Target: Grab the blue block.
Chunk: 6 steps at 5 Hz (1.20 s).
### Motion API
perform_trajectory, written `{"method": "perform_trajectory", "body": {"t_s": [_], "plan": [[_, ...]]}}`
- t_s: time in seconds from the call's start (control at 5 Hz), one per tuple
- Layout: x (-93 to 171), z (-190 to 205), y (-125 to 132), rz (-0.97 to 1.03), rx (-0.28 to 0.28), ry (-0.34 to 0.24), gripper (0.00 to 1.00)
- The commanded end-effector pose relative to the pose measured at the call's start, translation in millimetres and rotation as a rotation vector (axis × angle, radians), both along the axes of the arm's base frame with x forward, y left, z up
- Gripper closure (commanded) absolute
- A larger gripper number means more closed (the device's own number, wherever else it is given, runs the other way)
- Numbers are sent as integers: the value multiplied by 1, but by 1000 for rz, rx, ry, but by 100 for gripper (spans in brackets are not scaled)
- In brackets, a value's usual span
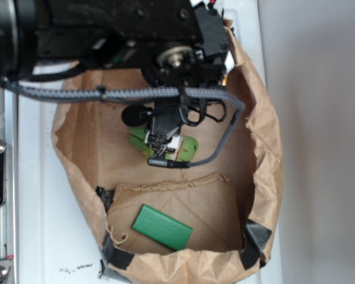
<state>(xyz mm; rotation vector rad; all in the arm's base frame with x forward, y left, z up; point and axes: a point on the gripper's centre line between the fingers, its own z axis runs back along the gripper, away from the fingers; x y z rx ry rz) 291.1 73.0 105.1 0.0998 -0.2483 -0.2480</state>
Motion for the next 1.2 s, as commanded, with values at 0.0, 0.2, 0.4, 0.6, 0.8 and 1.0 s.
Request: {"method": "perform_trajectory", "body": {"t_s": [0.0,0.2,0.4,0.6,0.8,1.0], "plan": [[14,-9,10,-74,103,-23,0],[22,-18,9,-78,104,-19,0],[40,-23,17,-34,134,-25,0],[44,-26,21,-30,147,-28,0],[42,-27,17,-48,171,-43,0],[42,-25,15,-44,204,-58,0]]}}
